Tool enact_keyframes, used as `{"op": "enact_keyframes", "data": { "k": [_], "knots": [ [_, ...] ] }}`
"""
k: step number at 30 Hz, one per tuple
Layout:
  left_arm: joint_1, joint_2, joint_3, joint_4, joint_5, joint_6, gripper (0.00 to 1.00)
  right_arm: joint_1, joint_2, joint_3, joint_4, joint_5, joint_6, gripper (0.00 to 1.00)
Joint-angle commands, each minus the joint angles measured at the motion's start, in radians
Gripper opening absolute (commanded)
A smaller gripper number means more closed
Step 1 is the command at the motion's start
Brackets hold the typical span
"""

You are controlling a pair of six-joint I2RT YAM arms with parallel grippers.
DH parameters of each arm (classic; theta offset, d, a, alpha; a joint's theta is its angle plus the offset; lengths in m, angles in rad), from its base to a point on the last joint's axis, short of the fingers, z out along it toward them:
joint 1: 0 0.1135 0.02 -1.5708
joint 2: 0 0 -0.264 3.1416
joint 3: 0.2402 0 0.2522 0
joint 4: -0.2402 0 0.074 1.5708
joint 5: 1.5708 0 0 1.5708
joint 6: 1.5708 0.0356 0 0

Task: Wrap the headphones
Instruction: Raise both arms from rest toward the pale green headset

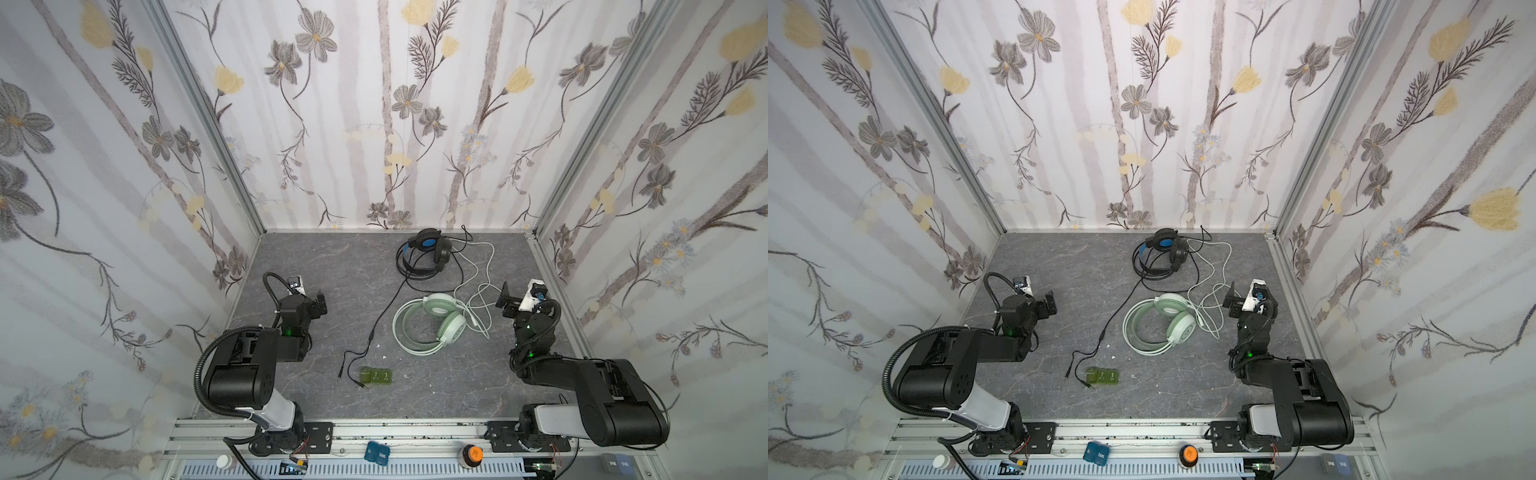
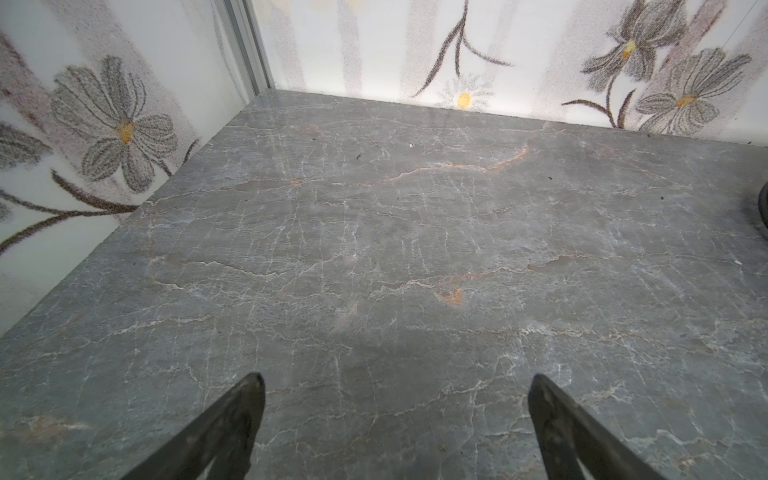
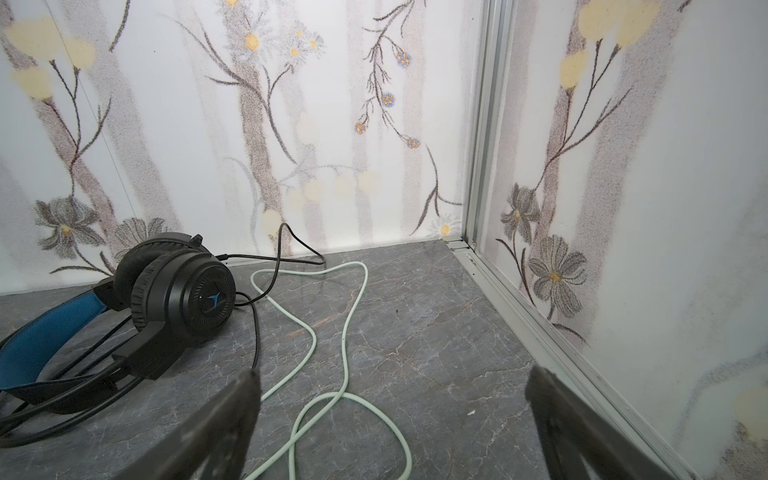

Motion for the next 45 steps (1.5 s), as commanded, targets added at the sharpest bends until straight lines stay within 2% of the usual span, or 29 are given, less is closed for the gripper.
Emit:
{"op": "enact_keyframes", "data": {
  "k": [1,27,29,35,37,40,42,45],
  "knots": [
    [0.000,0.000,0.003,0.036,0.007,0.002,1.00,0.001,-0.001,0.002,0.055,0.002,-0.003,1.00],
    [0.000,-0.003,0.002,0.038,0.012,0.002,1.00,0.001,-0.003,0.000,0.059,0.002,-0.004,1.00],
    [0.001,-0.043,0.011,-0.014,0.041,0.011,1.00,0.003,-0.022,0.000,0.049,0.007,-0.004,1.00],
    [0.000,-0.257,0.097,-0.398,0.074,-0.021,1.00,0.015,-0.228,0.086,-0.273,0.011,-0.015,1.00],
    [-0.001,-0.346,0.121,-0.524,0.063,-0.054,1.00,0.033,-0.297,0.126,-0.389,0.057,0.004,1.00],
    [-0.012,-0.454,0.195,-0.753,0.076,-0.144,1.00,0.053,-0.379,0.287,-0.765,0.166,0.181,1.00],
    [-0.046,-0.486,0.269,-0.912,0.037,-0.217,1.00,0.059,-0.374,0.407,-0.998,0.157,0.271,1.00],
    [-0.092,-0.485,0.386,-1.096,0.068,-0.336,1.00,0.111,-0.325,0.552,-1.247,0.121,0.346,1.00]
  ]
}}
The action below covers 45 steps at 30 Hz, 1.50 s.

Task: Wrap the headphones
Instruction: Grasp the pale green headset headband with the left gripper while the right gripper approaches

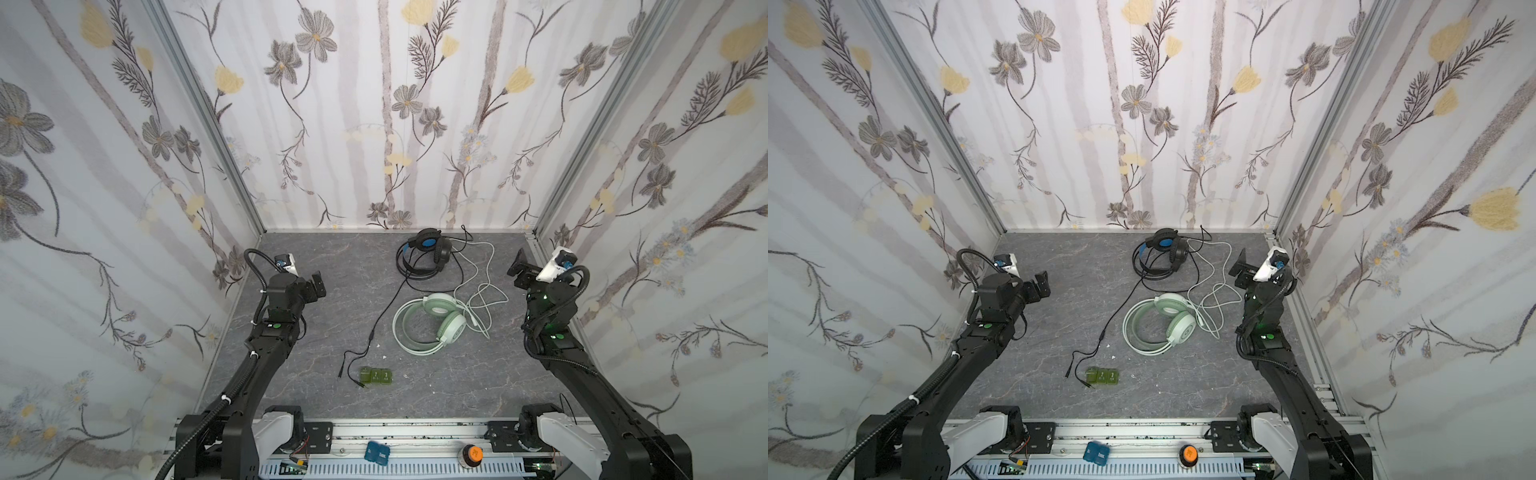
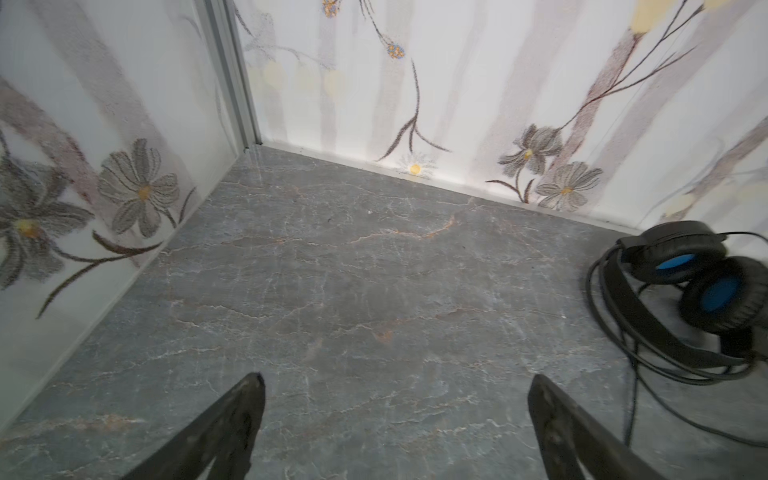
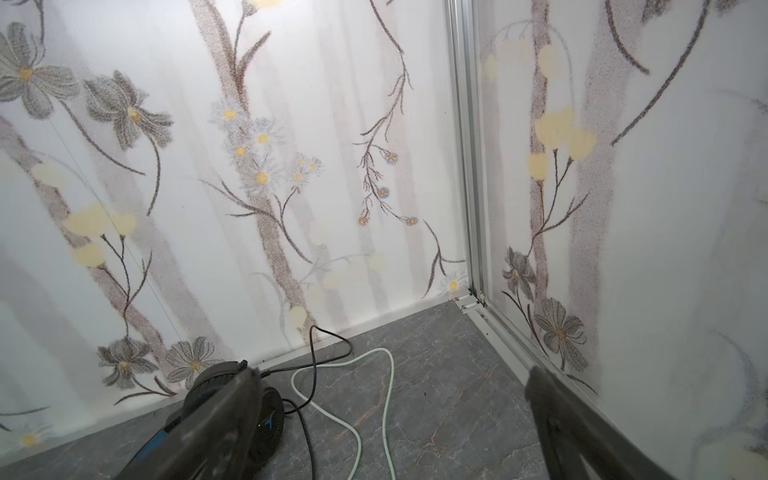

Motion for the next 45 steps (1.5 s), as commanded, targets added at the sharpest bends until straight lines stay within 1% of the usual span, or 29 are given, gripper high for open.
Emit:
{"op": "enact_keyframes", "data": {
  "k": [1,3,4,6,8,10,13,16,19,22,25,29,33,34,39,42,45],
  "knots": [
    [-0.039,0.014,0.110,-0.332,0.036,-0.183,1.00,0.058,0.060,0.143,-0.456,-0.015,0.153,1.00],
    [-0.077,0.069,0.193,-0.426,0.092,-0.250,1.00,0.120,0.117,0.232,-0.577,0.002,0.190,1.00],
    [-0.110,0.110,0.242,-0.467,0.128,-0.271,1.00,0.143,0.147,0.276,-0.633,-0.005,0.218,1.00],
    [-0.192,0.181,0.318,-0.517,0.170,-0.288,1.00,0.172,0.190,0.331,-0.695,-0.056,0.257,1.00],
    [-0.279,0.255,0.377,-0.557,0.174,-0.328,1.00,0.193,0.217,0.358,-0.704,-0.128,0.272,1.00],
    [-0.357,0.324,0.441,-0.603,0.180,-0.374,1.00,0.203,0.242,0.381,-0.722,-0.175,0.285,1.00],
    [-0.461,0.432,0.550,-0.718,0.148,-0.411,1.00,0.207,0.269,0.396,-0.740,-0.233,0.290,1.00],
    [-0.538,0.523,0.611,-0.780,0.124,-0.419,1.00,0.227,0.285,0.389,-0.749,-0.247,0.285,1.00],
    [-0.582,0.627,0.658,-0.822,0.119,-0.414,1.00,0.241,0.280,0.375,-0.745,-0.254,0.288,1.00],
    [-0.613,0.699,0.682,-0.822,0.109,-0.417,1.00,0.262,0.257,0.364,-0.736,-0.253,0.275,1.00],
    [-0.642,0.754,0.694,-0.814,0.087,-0.430,1.00,0.280,0.234,0.355,-0.748,-0.243,0.272,1.00],
    [-0.666,0.809,0.682,-0.757,0.102,-0.456,1.00,0.298,0.206,0.350,-0.786,-0.224,0.275,1.00],
    [-0.702,0.871,0.695,-0.734,0.090,-0.466,1.00,0.311,0.170,0.344,-0.824,-0.207,0.275,1.00],
    [-0.713,0.885,0.695,-0.734,0.078,-0.471,0.98,0.313,0.160,0.339,-0.827,-0.206,0.275,1.00],
    [-0.736,0.932,0.692,-0.737,0.031,-0.490,0.79,0.315,0.112,0.308,-0.828,-0.199,0.263,1.00],
    [-0.738,0.971,0.722,-0.766,-0.002,-0.496,0.71,0.314,0.102,0.304,-0.823,-0.193,0.221,1.00],
    [-0.739,0.999,0.744,-0.795,-0.030,-0.519,0.59,0.314,0.094,0.324,-0.842,-0.184,0.183,1.00]
  ]
}}
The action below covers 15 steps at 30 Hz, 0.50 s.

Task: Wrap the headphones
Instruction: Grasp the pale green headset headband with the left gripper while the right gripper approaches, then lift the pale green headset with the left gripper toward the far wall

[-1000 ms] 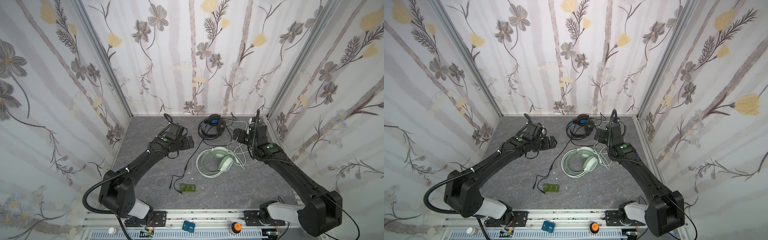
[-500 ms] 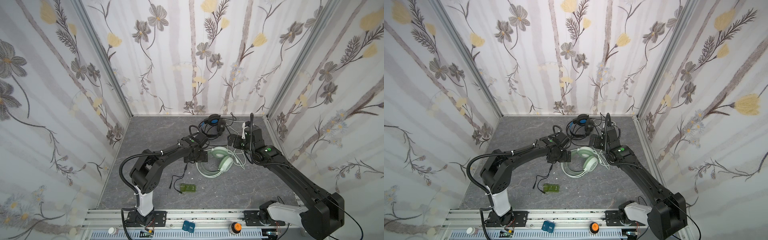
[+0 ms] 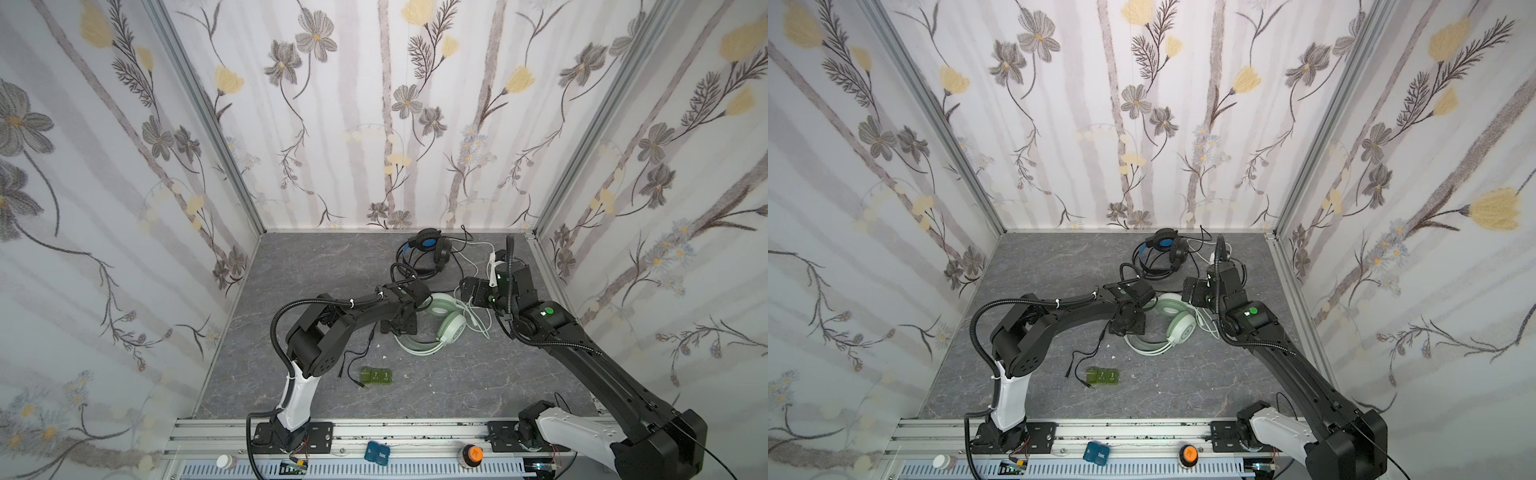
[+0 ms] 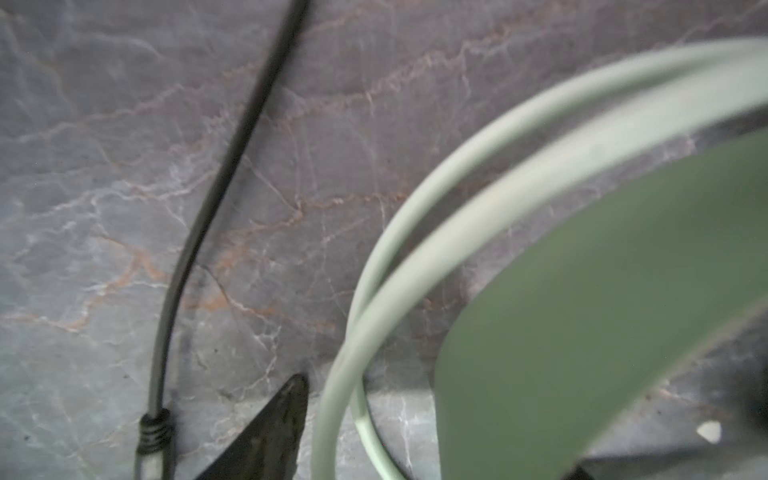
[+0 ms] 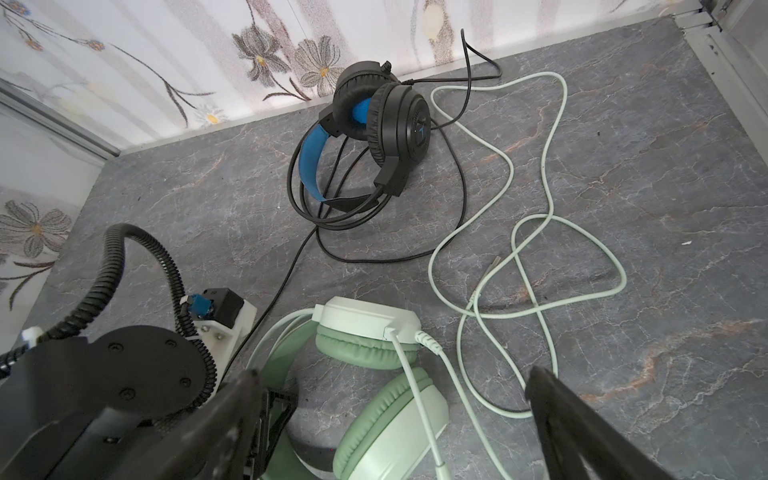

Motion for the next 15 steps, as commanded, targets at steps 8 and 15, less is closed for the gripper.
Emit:
{"op": "enact_keyframes", "data": {
  "k": [8,15],
  "knots": [
    [-0.006,-0.013,0.027,-0.074,-0.140,-0.040,0.12,0.002,-0.170,-0.056,0.078,-0.062,-0.166,1.00],
    [0.012,-0.112,0.120,-0.116,-0.266,0.125,0.00,0.002,-0.323,-0.151,0.190,-0.268,-0.226,1.00]
  ]
}}
